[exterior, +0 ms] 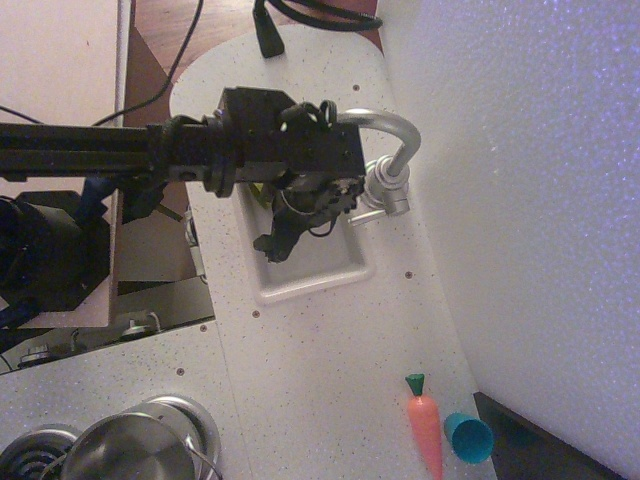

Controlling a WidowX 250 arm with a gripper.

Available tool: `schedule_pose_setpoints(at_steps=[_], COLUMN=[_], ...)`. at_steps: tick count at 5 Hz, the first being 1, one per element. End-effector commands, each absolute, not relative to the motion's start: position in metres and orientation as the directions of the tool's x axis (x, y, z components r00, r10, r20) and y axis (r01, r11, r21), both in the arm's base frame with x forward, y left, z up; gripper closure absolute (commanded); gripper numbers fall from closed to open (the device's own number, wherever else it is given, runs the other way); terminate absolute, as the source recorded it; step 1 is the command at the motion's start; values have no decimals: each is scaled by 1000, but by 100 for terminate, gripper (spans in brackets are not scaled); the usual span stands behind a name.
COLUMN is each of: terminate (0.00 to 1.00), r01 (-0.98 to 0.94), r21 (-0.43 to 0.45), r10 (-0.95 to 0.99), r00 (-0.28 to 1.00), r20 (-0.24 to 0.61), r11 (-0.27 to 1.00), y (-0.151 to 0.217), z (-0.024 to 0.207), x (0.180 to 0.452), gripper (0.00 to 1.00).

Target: Turn faucet left

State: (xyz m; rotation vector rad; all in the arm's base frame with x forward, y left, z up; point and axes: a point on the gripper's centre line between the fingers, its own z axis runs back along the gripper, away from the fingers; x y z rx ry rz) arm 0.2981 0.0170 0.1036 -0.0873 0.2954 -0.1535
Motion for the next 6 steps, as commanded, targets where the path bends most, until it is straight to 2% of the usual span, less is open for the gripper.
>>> schedule_pose_setpoints(at_steps=[1, 2, 3, 4, 5, 6], terminate=[0, 0, 0, 0, 0, 0], r01=[138, 180, 218, 224, 174, -37], r21=[-108, -137, -137, -143, -200, -355], r10=[-163, -215, -252, -261, -233, -54], r00=[945, 927, 904, 898, 916, 969], r20=[-283, -308, -345, -356, -327, -242], r11=[985, 974, 966, 964, 964, 934], y=[17, -1, -16, -20, -9, 35], z=[104, 88, 78, 71, 71, 79], x=[298, 327, 332, 325, 307, 296], gripper=[0, 0, 0, 0, 0, 0])
